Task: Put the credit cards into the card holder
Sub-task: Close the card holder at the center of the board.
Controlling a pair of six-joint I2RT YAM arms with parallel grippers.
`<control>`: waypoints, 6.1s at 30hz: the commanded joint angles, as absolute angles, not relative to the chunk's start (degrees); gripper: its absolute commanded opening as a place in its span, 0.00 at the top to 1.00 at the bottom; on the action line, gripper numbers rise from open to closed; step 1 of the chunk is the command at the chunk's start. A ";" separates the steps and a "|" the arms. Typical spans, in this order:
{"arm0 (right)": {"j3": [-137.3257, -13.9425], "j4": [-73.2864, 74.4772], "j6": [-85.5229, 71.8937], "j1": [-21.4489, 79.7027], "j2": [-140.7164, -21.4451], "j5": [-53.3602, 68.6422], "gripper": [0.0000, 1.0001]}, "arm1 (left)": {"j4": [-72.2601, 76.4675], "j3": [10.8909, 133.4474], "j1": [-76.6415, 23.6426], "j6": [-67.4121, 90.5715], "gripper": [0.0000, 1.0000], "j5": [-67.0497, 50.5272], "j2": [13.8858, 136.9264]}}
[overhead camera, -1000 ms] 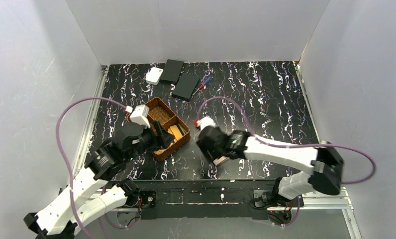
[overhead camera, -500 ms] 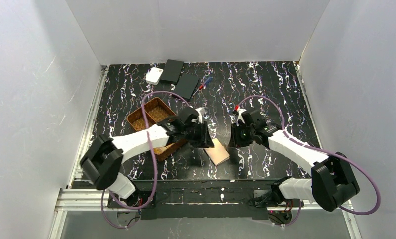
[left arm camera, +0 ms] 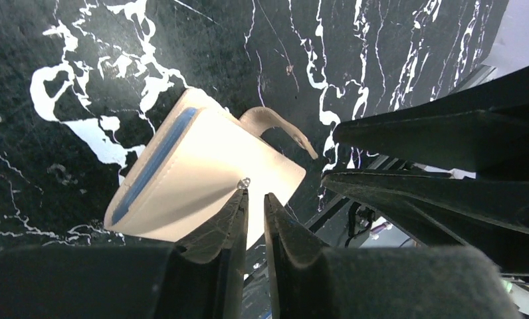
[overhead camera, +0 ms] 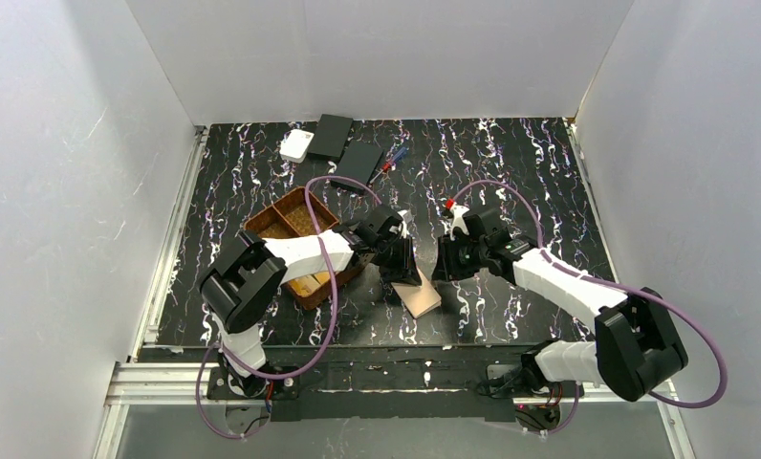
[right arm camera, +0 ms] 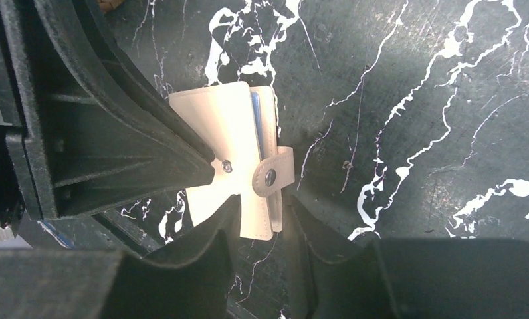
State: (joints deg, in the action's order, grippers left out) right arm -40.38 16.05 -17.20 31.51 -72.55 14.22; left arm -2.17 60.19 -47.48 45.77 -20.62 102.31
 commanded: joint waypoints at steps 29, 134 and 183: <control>-43.39 13.34 -14.55 31.29 -75.52 16.55 0.64 | -3.84 61.91 -46.82 42.71 0.90 -19.90 105.90; -41.03 9.87 -16.96 31.29 -80.65 22.23 0.99 | -1.42 58.84 -45.85 43.98 0.99 -20.82 106.70; -39.90 10.53 -18.59 32.95 -96.07 18.85 0.99 | -1.52 58.83 -45.85 43.61 1.00 -20.69 106.42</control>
State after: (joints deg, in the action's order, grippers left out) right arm -41.82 7.94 -19.44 32.62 -90.54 30.21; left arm 0.60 59.61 -45.85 45.01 -22.52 106.69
